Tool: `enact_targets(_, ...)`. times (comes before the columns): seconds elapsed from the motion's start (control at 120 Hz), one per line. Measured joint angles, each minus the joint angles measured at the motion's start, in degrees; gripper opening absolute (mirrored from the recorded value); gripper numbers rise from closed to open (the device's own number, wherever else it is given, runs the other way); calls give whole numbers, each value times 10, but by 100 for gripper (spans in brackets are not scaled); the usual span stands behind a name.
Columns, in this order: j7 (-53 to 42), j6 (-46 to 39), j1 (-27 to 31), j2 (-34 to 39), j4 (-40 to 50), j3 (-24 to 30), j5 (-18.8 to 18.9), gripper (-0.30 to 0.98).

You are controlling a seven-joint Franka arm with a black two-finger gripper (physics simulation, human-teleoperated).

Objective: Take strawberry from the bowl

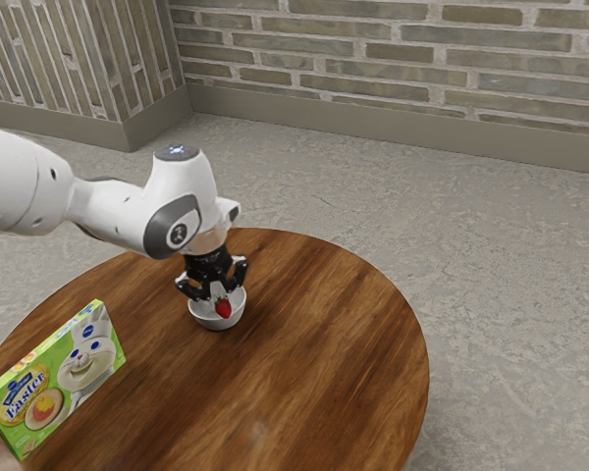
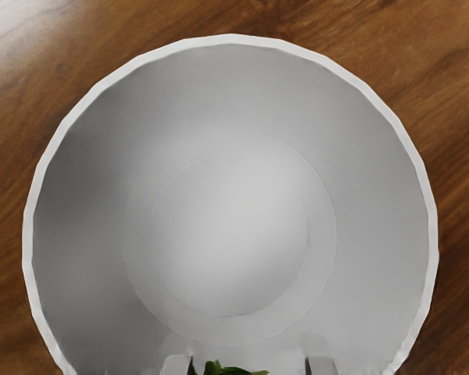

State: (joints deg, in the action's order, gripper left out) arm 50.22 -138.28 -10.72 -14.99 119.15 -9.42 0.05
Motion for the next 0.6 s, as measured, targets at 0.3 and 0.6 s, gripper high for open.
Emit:
enact_targets(0.3, 6, 4, -37, 128, 179, 39, 0, 2)
enact_targets(0.6, 9, 6, -48, 121, 212, 47, 0, 2)
